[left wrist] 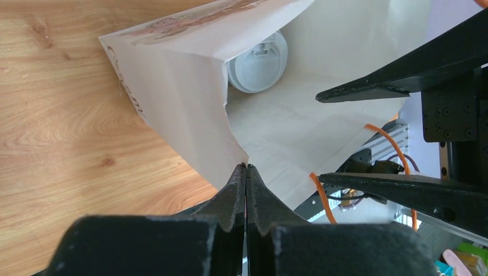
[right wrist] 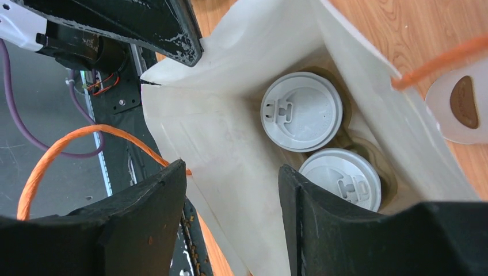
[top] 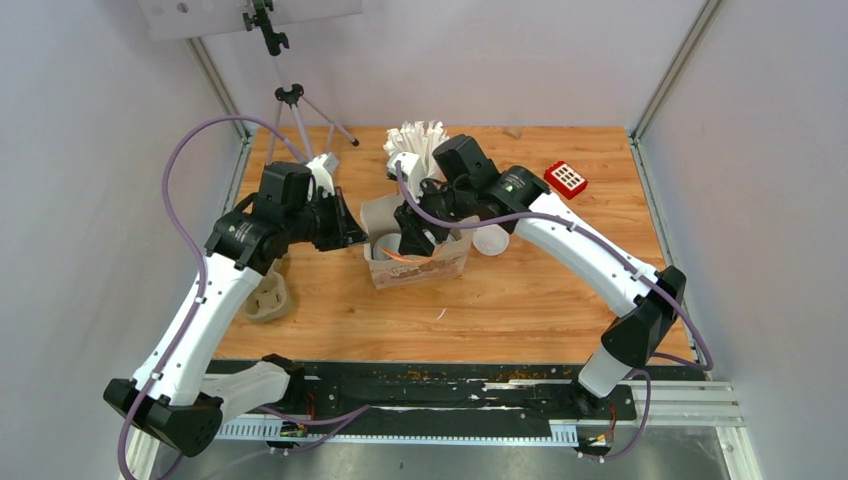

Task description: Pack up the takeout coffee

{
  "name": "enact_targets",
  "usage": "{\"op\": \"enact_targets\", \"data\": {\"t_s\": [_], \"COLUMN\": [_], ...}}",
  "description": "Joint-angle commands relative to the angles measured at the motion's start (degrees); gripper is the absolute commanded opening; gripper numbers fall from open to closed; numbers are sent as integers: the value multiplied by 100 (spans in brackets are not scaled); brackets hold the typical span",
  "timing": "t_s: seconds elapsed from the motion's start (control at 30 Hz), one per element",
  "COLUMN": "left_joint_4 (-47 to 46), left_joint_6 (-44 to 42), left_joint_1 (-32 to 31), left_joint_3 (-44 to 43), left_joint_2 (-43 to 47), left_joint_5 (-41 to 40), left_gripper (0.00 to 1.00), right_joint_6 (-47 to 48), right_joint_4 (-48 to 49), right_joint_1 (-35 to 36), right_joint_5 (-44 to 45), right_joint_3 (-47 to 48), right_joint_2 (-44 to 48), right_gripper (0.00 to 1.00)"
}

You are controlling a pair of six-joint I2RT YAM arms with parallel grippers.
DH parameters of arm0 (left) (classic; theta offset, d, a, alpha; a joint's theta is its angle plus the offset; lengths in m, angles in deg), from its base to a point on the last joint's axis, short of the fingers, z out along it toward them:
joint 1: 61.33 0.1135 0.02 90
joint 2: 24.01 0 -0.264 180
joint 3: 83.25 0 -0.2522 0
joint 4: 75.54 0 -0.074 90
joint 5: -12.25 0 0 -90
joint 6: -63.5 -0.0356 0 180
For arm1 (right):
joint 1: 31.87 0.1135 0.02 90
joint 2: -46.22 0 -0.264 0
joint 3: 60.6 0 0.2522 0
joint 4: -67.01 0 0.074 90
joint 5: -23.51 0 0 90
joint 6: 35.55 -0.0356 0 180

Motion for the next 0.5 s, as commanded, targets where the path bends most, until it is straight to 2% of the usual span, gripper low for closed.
{"op": "enact_targets", "data": {"t_s": [0.0,0.17,0.3,0.47], "left_joint_4": [-46,80,217,541], "left_joint_6": [123,99,33,-70], "left_joint_1": [35,35,35,35], "left_joint_3": [-34,-39,-96,-255], "left_joint_2": [156,214,207,230], "left_joint_5": [64,22,12,-100], "left_gripper": [0,0,0,0], "right_joint_6": [-22,-343,-597,-806], "right_joint_4": [-187,-8,562,1130], "right_joint_1": [-35,-60,-87,-143], "right_joint_5": [-82,230,514,1347], "right_joint_3": [398,1021,734,447], "right_joint_2": [123,206,557,893], "right_gripper": [60,60,60,60]}}
